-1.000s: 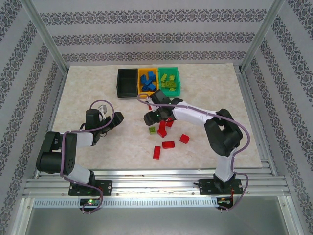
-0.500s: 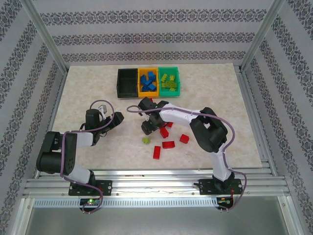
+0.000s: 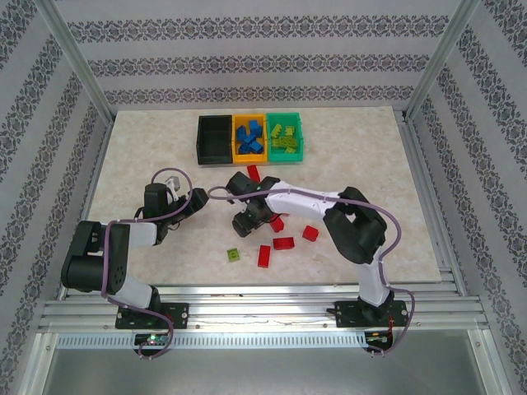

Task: Sort the legos into containers by color
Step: Pick up the lego from the bottom-center of the table.

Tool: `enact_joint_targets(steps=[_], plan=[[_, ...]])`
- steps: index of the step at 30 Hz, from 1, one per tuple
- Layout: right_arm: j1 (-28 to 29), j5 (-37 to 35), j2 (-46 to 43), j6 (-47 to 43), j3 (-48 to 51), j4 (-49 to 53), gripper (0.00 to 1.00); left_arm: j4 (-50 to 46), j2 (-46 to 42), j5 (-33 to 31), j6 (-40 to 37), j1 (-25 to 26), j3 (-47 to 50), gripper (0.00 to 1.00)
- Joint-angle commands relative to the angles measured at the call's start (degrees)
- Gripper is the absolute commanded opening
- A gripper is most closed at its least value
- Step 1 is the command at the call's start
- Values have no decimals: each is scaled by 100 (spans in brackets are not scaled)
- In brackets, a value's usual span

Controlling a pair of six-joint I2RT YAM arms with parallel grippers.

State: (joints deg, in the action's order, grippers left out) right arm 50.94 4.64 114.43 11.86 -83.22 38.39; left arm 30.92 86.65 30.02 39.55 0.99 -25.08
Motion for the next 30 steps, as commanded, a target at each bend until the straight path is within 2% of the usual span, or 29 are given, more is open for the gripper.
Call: enact_joint_targets(steps=[1,10,18,21,25,30], plan=[[359,388,-165,265,139,-168,63,117,-96,105,20,-86,-31,83],[892,367,71,764,210,-226,67,103,-139,102,25,-87,-23,83],[1126,275,388,981,115,-166,66,125,-148,118,38,-82,-23,83],[1184,197,478,1011,69,-124,63,117,-147,111,35,-82,-21,83],[1172,57,428,1012,127,-162,49,121,-140,112,35,-82,-18,83],[731,-66,-78,944,412,-468,45,134,-112,122,38,-82,-15,83]])
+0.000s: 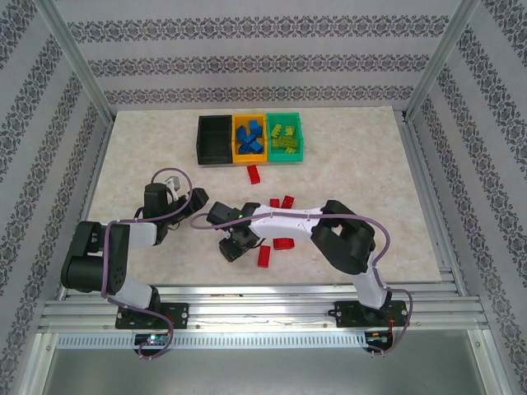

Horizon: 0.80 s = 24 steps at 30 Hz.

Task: Sort the legos into containers by color
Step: Pick up the lego from the bottom-center of the table, then place the lego in the container.

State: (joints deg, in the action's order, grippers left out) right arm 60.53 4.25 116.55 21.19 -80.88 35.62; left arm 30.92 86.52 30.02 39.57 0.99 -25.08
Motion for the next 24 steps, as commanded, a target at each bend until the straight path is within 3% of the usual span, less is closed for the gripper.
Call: enact_joint_targets(steps=[1,8,13,18,24], plan=[[-402,-85,-413,-24,208,-263,45,134,-96,126,39,-82,-19,83],[-1903,-290,-854,-233,206,-1196,45,215,-82,122,65,-83,3,83],[-2941,-478,-468,-454,-613,-1496,44,297,46,183,103,-83,3,83],[-3390,-1123,273,-995,-1945,-1245,45,284,35,173,85,-82,1,83],[-3638,-1023,1202,-1205,-3504,-484,62,351,5,193,90,-67,26,84]])
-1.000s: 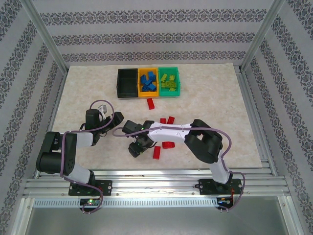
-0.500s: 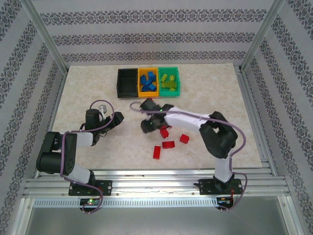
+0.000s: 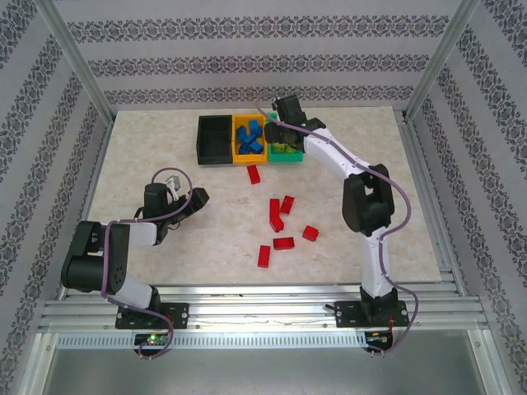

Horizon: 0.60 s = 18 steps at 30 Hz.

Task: Sort the legos into containers by color
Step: Place the lego in the container, then pick up the lego from the center of the table.

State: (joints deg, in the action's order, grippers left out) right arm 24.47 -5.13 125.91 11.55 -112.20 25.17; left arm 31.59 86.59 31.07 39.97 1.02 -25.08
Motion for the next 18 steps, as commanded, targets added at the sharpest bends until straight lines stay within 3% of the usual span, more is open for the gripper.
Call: enact_joint_targets(steps=[1,11,18], plan=[[-15,-14,219,-233,-291,531,63,290,8,108,55,-67,19,84],[260,626,-1962,27,3146,-782,64,-97,48,70,-246,264,-263,84],[435,499,-3244,-87,5240,-1662,64,-884,207,-902,-865,1201,-889,84]])
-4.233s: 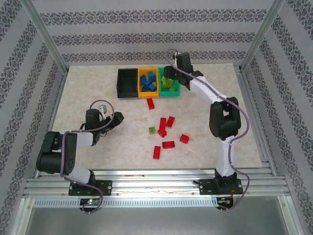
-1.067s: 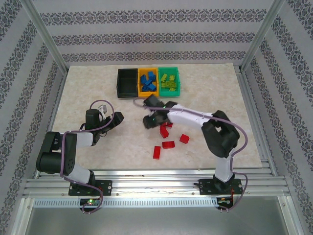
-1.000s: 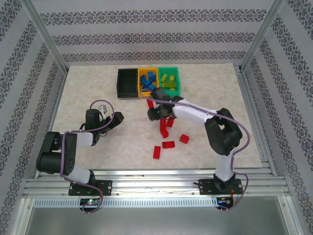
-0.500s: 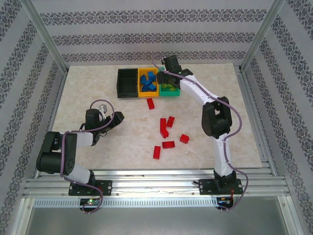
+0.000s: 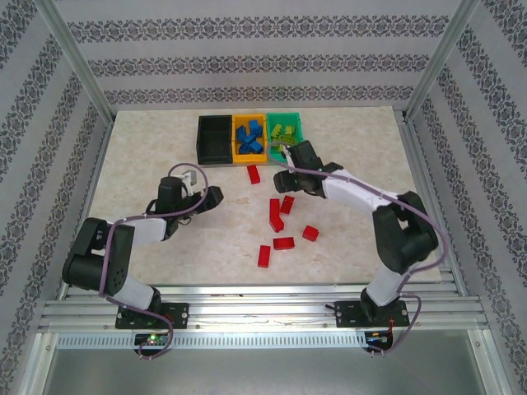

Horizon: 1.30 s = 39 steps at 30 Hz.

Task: Sort the legos into containers by color
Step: Pick up the lego from the center of the table.

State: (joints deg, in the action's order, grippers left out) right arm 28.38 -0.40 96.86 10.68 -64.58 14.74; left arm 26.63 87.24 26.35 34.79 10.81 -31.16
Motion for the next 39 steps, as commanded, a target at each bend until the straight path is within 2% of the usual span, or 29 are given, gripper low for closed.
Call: enact_joint_targets(steps=[1,5,9,16,20,22,25,27,35,39], plan=[[45,36,-477,70,727,-822,64,-542,229,-464,-341,332,-469,84],[56,155,-757,242,1534,-1842,64,-1264,510,-959,-427,804,-1231,84],[51,312,-835,564,1955,-2405,64,-2053,934,-1345,-469,1203,-2031,84],[-116,-164,-1051,726,2082,-2343,65,-3515,1796,-1832,-605,1644,-3397,84],[-523,-428,-1318,1112,2422,-2353,65,-4422,2258,-2207,-764,1846,-4278,84],[-892,-85,-1384,1325,2513,-2351,66,-4803,2449,-2391,-833,1945,-4651,84],[-1310,552,-1372,1676,2703,-2672,66,-5280,2805,-2703,-859,1991,-5255,84],[-1397,736,-1322,1761,2749,-2779,66,-5601,3090,-2856,-876,1987,-5650,83],[-1407,820,-1265,1724,2687,-2779,66,-6872,4181,-3203,-1056,1991,-7398,79],[-1406,858,-1242,1712,2678,-2801,66,-7236,4498,-3373,-1233,1987,-7874,74]])
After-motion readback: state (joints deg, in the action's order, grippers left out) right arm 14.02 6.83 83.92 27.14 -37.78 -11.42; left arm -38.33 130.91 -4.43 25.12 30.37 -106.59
